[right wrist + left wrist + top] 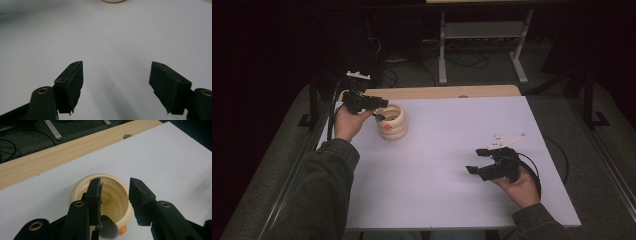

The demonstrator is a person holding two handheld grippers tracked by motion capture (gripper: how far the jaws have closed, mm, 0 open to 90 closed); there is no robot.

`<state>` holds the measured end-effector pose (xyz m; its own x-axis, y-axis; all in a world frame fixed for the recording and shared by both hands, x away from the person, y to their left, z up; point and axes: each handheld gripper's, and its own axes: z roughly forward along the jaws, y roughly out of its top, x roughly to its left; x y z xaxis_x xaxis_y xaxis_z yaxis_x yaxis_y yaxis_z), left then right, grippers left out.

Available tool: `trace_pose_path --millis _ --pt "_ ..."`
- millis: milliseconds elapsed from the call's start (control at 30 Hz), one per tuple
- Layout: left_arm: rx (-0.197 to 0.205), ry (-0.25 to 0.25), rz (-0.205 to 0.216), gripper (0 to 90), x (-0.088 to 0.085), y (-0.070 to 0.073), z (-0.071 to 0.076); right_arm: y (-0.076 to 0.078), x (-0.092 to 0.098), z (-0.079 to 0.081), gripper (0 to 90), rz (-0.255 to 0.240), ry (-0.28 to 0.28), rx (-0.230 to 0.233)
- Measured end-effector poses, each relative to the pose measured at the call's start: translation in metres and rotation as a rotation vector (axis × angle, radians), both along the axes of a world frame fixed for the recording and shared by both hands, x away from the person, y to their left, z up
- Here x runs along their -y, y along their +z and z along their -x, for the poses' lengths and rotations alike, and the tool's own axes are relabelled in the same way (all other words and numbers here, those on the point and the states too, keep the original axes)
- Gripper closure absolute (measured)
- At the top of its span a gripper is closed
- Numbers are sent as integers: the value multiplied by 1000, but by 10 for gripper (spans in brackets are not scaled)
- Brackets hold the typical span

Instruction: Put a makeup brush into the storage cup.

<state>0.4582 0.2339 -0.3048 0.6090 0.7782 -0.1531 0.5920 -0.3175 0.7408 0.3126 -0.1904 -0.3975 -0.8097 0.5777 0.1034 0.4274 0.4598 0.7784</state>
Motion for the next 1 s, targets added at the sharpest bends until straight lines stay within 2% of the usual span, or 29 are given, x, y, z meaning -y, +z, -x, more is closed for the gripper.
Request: trace_pose_path --millis 533,800,867,900,1000 --pt "11 -21 -3 556 9 -1 8 2 12 -2 251 -2 -47 9" --pt "22 -19 14 516 10 -2 14 2 12 -1 242 1 -59 6" --pt "18 -26 31 508 12 -6 17 2 12 -2 242 1 -63 0" --pt "19 -36 19 504 12 -7 18 1 12 -2 242 3 -62 0" --pt "23 -46 30 498 16 -10 22 1 11 -1 242 8 -65 1"
